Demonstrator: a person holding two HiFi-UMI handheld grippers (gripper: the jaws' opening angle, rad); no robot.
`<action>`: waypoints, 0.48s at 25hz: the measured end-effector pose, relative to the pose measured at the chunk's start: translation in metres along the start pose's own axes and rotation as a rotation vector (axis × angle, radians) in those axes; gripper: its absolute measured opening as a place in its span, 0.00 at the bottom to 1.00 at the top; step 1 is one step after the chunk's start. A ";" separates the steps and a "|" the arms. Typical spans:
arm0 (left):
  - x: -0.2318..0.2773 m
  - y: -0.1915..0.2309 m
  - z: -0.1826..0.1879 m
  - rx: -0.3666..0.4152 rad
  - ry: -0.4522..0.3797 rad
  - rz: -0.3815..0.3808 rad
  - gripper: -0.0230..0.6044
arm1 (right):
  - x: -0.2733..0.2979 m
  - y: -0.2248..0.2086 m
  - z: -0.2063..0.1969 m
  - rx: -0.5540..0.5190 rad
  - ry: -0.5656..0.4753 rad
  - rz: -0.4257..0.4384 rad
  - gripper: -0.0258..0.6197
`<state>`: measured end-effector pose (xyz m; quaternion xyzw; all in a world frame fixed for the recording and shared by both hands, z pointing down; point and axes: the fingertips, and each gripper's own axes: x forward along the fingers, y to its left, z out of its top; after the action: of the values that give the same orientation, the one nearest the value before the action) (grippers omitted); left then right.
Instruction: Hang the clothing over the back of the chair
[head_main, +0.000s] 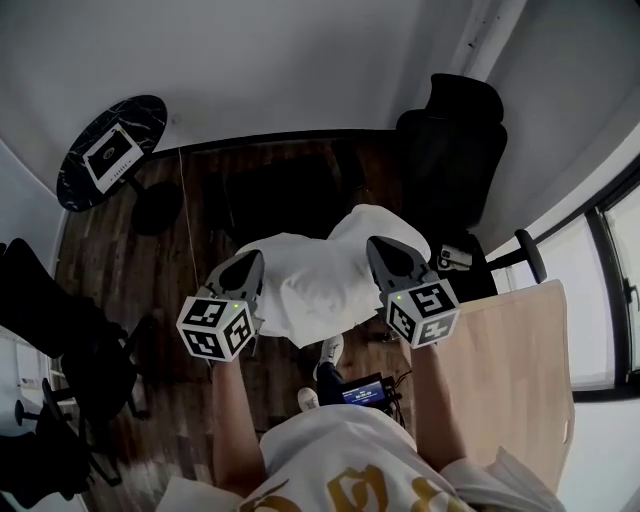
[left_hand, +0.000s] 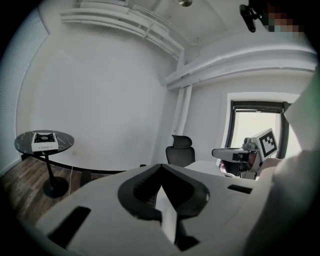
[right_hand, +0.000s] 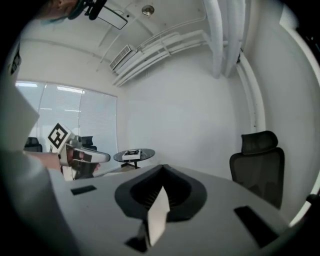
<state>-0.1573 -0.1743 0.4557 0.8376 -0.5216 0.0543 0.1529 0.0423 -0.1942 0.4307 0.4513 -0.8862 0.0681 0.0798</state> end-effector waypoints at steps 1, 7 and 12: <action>-0.006 -0.005 0.000 0.007 -0.013 0.000 0.07 | -0.007 0.004 -0.001 -0.007 -0.002 -0.020 0.06; -0.038 -0.033 0.000 0.032 -0.098 -0.022 0.07 | -0.042 0.039 -0.012 -0.054 0.006 -0.052 0.06; -0.053 -0.055 -0.014 0.109 -0.086 -0.035 0.07 | -0.062 0.064 -0.021 -0.042 -0.013 -0.064 0.06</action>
<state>-0.1307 -0.1021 0.4452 0.8553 -0.5091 0.0441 0.0854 0.0280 -0.1043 0.4358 0.4781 -0.8730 0.0439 0.0855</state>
